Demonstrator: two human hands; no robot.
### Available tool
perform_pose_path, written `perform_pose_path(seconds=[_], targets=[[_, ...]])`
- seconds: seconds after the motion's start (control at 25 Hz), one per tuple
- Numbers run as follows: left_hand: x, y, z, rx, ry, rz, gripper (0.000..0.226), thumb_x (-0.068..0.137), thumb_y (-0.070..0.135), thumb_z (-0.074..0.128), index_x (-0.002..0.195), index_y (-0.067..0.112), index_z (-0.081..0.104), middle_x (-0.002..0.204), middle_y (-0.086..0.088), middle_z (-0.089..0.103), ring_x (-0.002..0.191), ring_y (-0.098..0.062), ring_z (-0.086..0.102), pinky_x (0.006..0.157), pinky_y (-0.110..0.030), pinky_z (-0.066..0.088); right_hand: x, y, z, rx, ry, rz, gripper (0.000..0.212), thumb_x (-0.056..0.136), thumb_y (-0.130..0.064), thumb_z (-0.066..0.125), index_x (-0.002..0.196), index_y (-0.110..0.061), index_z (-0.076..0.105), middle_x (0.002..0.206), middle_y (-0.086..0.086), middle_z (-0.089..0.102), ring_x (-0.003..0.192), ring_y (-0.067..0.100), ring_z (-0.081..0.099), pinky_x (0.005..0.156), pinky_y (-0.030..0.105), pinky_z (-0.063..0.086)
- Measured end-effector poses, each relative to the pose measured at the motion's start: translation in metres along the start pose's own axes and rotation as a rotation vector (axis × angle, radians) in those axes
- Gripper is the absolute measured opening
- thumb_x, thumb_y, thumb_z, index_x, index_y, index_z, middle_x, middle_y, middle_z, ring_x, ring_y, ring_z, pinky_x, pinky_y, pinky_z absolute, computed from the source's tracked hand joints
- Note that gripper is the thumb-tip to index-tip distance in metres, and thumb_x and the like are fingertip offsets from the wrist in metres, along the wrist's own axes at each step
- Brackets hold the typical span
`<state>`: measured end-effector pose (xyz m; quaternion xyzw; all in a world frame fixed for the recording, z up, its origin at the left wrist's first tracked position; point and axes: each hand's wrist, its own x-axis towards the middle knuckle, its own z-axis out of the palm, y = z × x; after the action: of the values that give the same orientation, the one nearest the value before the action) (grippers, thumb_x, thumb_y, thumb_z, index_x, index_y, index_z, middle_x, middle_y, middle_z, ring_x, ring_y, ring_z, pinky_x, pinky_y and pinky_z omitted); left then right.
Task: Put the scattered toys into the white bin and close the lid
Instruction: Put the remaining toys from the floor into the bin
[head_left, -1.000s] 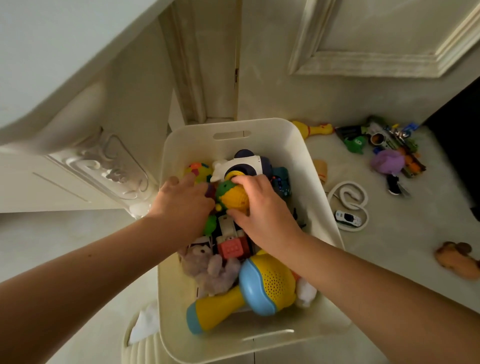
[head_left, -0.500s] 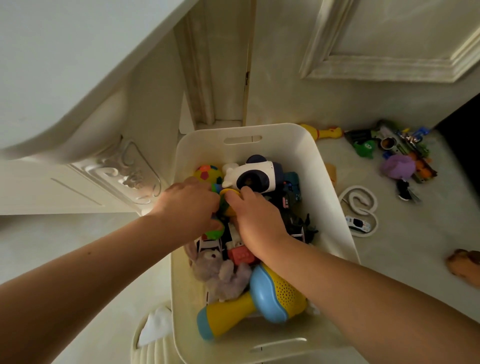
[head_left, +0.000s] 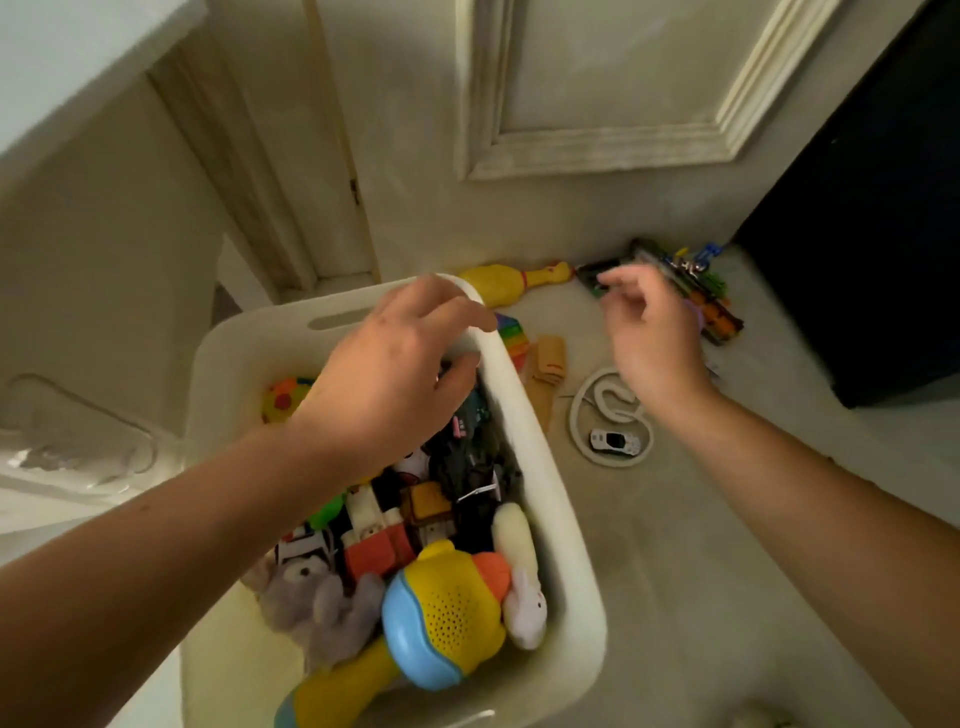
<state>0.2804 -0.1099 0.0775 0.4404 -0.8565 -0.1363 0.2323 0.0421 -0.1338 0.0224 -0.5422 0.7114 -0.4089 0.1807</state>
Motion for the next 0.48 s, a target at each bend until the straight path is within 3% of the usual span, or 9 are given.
perform_pose_path(seconds=[0.08,0.2,0.36,0.4,0.48], targets=[[0.025,0.006,0.013,-0.017,0.004,0.067,0.028,0.091,0.013,0.058,0.117,0.021,0.062,0.119,-0.001,0.055,0.107,-0.021,0.056,0.085,-0.037,0.050,0.010,0.038,-0.004,-0.031,-0.043,0.131,0.023,0.094,-0.010,0.047,0.105,-0.025,0.061,0.101,0.008,0.066,0.081,0.020,0.060,0.077,0.039,0.053],[0.069,0.013,0.041,-0.054,-0.020,0.093,0.032,0.090,0.006,0.055,0.117,0.020,0.063,0.123,-0.003,0.056,0.109,-0.021,0.057,0.086,-0.026,0.044,0.010,0.072,0.005,-0.127,-0.247,0.268,0.028,0.096,-0.013,0.046,0.118,-0.023,0.060,0.119,0.009,0.059,0.096,0.025,0.061,0.080,0.034,0.048],[0.112,0.007,0.070,-0.119,-0.060,0.011,0.037,0.088,-0.002,0.049,0.114,0.019,0.066,0.124,-0.005,0.056,0.106,-0.022,0.057,0.081,-0.018,0.039,0.004,0.084,0.042,-0.159,-0.606,0.236,0.041,0.098,-0.012,0.046,0.139,-0.018,0.047,0.148,0.012,0.030,0.132,0.029,0.042,0.097,0.016,0.029],[0.117,0.004,0.075,-0.146,-0.064,-0.007,0.038,0.088,-0.003,0.048,0.114,0.019,0.066,0.123,-0.006,0.056,0.105,-0.022,0.057,0.083,-0.021,0.042,0.004,0.084,0.053,-0.159,-0.667,0.223,0.044,0.098,-0.012,0.045,0.142,-0.017,0.042,0.152,0.014,0.022,0.136,0.031,0.035,0.100,0.016,0.027],[0.123,-0.003,0.079,-0.181,-0.067,-0.037,0.039,0.088,-0.004,0.046,0.113,0.018,0.066,0.122,-0.005,0.056,0.102,-0.021,0.059,0.082,-0.026,0.045,0.011,0.085,0.072,-0.263,-0.677,0.164,0.048,0.097,-0.012,0.048,0.144,-0.014,0.038,0.152,0.020,0.019,0.136,0.037,0.032,0.106,0.030,0.031]])
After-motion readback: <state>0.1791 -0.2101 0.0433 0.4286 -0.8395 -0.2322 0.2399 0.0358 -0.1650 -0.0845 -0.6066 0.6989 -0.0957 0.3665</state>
